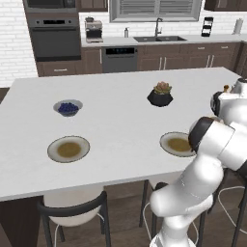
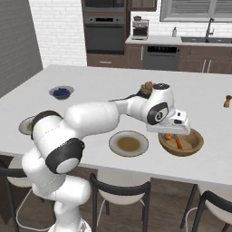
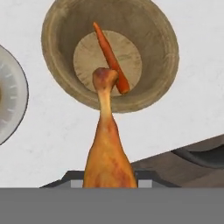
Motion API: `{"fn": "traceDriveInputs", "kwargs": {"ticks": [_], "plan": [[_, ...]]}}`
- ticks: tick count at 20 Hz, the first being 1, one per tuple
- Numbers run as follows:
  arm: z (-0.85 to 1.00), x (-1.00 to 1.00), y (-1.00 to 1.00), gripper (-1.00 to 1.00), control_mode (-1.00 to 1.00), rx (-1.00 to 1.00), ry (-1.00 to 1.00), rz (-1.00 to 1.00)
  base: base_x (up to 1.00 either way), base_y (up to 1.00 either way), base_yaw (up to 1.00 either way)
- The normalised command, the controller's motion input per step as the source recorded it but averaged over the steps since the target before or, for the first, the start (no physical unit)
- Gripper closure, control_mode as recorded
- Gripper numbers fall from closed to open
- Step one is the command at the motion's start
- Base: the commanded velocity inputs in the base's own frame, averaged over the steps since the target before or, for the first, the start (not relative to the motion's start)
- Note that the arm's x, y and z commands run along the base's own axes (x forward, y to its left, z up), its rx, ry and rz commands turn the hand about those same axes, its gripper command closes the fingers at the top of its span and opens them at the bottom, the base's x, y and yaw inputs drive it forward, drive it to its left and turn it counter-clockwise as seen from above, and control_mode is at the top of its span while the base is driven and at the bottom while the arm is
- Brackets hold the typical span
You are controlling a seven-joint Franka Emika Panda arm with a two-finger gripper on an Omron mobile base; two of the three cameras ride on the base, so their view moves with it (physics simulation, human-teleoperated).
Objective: Pick the chicken drumstick and carrot from their plates and place them in the bowl. Then put the bowl in the fridge.
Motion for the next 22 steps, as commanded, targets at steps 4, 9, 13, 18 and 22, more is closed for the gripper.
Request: {"fn": "traceDriveInputs", "kwargs": {"ticks": [4,9,13,18,22], "plan": [[-0.52,0.81,-0.47,1.00,-1.00,0.06,0.00,-0.09,0.00,0.00,0.00],[-0.42,0.76,-0.25,1.00,-1.00,0.09,0.00,-0.07,0.00,0.00,0.00],[-0.25,0.46,-0.40,1.00,-1.00,0.07,0.00,-0.06,0.00,0.00,0.00],[-0.16,0.37,-0.38,1.00,-1.00,0.02,0.00,-0.03,0.00,0.00,0.00],[-0.37,0.25,0.09,-1.00,-1.00,0.00,0.00,-0.03,0.00,0.00,0.00]]}}
